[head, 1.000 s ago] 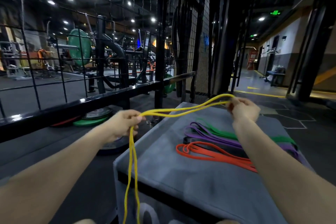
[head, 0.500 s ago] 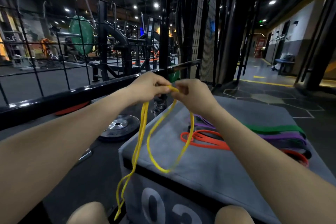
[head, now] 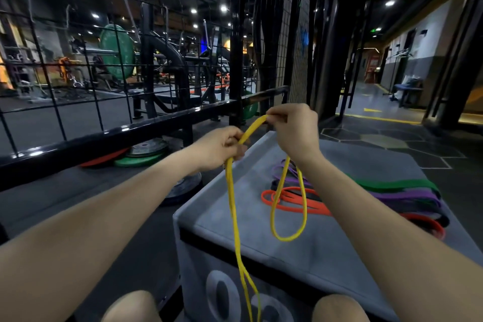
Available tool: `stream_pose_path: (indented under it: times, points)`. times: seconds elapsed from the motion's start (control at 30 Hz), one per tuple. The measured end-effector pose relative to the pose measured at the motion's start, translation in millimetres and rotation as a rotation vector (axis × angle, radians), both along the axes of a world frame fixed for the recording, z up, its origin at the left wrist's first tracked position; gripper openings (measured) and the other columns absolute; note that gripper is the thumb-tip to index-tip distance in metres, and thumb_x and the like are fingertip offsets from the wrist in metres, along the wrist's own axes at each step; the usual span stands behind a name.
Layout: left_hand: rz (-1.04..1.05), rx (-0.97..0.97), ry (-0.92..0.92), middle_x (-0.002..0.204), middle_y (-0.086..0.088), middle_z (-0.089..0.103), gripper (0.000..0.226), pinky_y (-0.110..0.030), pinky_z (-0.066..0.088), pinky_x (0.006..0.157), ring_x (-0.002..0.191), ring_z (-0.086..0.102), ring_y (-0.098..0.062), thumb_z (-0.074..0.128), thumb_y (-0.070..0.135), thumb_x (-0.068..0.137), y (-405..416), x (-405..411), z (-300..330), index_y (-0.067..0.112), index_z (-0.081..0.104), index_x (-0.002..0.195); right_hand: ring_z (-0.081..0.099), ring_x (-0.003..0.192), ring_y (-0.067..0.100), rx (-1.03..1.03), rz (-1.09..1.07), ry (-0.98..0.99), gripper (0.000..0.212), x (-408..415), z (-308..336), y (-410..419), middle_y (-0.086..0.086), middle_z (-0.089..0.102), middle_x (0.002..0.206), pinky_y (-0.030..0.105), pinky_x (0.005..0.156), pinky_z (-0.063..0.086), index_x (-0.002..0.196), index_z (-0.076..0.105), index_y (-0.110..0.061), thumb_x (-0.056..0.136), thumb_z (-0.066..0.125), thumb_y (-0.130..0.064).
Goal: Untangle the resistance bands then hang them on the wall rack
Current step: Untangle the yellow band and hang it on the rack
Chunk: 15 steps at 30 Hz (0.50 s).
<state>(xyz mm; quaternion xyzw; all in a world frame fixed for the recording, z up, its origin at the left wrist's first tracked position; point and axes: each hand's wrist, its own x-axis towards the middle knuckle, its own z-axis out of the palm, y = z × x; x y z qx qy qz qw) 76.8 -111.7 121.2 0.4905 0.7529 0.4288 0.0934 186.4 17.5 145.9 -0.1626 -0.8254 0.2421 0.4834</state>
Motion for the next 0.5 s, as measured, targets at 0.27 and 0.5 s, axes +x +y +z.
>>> stream_pose_path:
  times: [0.27, 0.5]
  points:
    - [-0.021, -0.178, -0.102, 0.083, -0.001, 0.06, 0.009, -0.024, 0.05, 0.07, 0.074, 0.058, -0.008, 0.051, 0.013, 0.094, -19.2, -9.4, -35.7, 0.017, 0.059, 0.093, 0.063, 0.092, 0.023, -0.26, -0.143, 0.122, 0.017, 22.7, -4.9, 30.7, 0.011, 0.071, 0.094, 0.036, 0.085, 0.05, 0.099, 0.072, -0.007, 0.088, 0.059, -0.01]
    - [0.142, 0.203, -0.347, 0.067, 0.004, 0.058, 0.022, -0.02, 0.055, 0.064, 0.063, 0.056, -0.004, 0.045, 0.012, 0.097, -25.1, -14.0, -19.5, 0.013, 0.062, 0.083, 0.06, 0.088, 0.02, -0.386, -0.165, 0.048, 0.015, 28.8, -25.8, 46.5, 0.01, 0.069, 0.093, 0.025, 0.072, 0.039, 0.096, 0.073, -0.008, 0.089, 0.06, -0.011]
